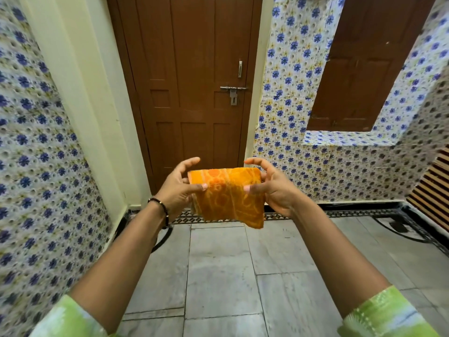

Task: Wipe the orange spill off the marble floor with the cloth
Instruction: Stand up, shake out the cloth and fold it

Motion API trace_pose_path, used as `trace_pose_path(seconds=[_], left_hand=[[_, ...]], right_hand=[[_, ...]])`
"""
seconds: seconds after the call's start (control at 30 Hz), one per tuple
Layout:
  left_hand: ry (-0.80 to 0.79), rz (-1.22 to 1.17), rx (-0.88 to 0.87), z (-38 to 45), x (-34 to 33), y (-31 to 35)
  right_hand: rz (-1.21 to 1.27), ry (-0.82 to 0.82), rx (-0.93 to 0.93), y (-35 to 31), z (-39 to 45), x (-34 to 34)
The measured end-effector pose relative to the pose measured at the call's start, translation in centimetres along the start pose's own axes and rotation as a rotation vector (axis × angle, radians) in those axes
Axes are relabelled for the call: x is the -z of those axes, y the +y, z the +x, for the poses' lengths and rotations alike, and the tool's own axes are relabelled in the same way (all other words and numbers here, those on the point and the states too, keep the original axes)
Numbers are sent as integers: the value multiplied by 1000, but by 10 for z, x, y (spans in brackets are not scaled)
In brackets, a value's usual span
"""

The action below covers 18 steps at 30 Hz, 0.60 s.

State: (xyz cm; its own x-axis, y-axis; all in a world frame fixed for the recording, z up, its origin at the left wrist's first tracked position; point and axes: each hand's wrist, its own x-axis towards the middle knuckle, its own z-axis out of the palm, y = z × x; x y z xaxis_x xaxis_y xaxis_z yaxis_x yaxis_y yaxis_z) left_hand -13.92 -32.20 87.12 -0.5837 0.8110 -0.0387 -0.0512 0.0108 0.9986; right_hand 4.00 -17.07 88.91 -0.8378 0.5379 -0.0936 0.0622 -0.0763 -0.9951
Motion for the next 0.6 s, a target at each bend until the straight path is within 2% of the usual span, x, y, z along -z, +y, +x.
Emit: trace_pose_path(seconds=[0.07, 0.17, 0.23, 0.33, 0.4, 0.47, 0.53, 0.6], left_hand=[[-23, 188, -73, -3, 3, 1], [36, 627, -134, -2, 1, 2], [125, 846, -188, -5, -2, 4], [245, 928, -319, -12, -3, 9], [277, 888, -400, -15, -1, 11], [254, 748, -390, -14, 0, 11], [191, 443, -293, -15, -6, 11], [181, 128, -159, -18, -17, 11]], right_hand=[[-274, 15, 44, 1, 0, -2], [-695, 195, 139, 3, 2, -5], [-774, 267, 210, 6, 1, -8], [-818, 378, 382, 6, -3, -8], [-600, 378, 395, 5, -6, -7], [-156, 292, 336, 4, -14, -9], [154, 221, 289, 6, -16, -12], [304, 203, 247, 11, -14, -16]])
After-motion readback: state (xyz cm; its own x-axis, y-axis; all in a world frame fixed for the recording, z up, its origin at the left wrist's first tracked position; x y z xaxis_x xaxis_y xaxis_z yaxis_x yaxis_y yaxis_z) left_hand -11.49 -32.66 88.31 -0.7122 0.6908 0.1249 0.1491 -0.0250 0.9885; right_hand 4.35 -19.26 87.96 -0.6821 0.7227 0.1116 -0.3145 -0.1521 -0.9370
